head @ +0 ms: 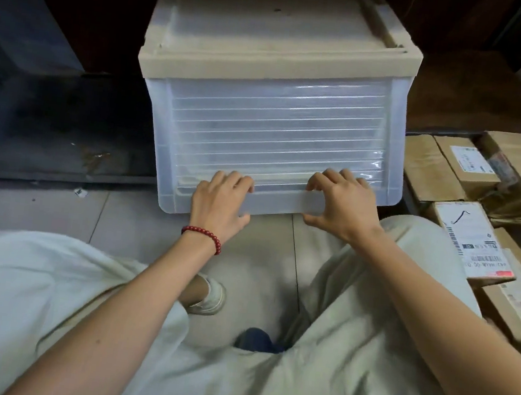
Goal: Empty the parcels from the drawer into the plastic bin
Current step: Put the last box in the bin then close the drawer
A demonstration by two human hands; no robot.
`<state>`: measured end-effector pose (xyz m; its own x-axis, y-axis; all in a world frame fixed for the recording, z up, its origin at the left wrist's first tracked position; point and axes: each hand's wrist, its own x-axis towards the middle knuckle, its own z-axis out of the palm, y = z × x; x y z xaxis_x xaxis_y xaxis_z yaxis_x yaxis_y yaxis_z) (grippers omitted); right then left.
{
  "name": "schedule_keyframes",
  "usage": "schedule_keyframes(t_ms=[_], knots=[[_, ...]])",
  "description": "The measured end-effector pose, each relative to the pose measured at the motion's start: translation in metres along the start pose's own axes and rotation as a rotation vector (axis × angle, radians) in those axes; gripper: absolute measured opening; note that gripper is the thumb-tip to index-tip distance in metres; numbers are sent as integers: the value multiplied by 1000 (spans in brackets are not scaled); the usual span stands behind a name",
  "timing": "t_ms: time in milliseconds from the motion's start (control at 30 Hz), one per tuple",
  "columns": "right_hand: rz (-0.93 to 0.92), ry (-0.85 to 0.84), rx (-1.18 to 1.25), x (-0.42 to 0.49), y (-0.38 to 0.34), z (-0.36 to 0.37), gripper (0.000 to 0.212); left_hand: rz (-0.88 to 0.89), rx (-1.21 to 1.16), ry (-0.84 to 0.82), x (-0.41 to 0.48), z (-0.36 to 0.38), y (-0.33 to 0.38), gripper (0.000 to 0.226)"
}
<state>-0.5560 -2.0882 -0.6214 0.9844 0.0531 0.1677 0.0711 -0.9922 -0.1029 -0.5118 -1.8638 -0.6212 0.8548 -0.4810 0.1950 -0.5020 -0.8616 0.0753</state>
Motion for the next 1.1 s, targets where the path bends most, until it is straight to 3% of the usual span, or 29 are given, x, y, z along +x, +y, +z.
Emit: schedule_keyframes(t_ms=[433,833,1100], knots=[[22,150,-35,34,6,64,42,37,97,130,34,60,-20,45],[96,247,-52,72,14,110,38,-2,59,212,74,94,-41,24],[186,323,1,75,4,115,39,-115,51,144,67,97,-28,34]])
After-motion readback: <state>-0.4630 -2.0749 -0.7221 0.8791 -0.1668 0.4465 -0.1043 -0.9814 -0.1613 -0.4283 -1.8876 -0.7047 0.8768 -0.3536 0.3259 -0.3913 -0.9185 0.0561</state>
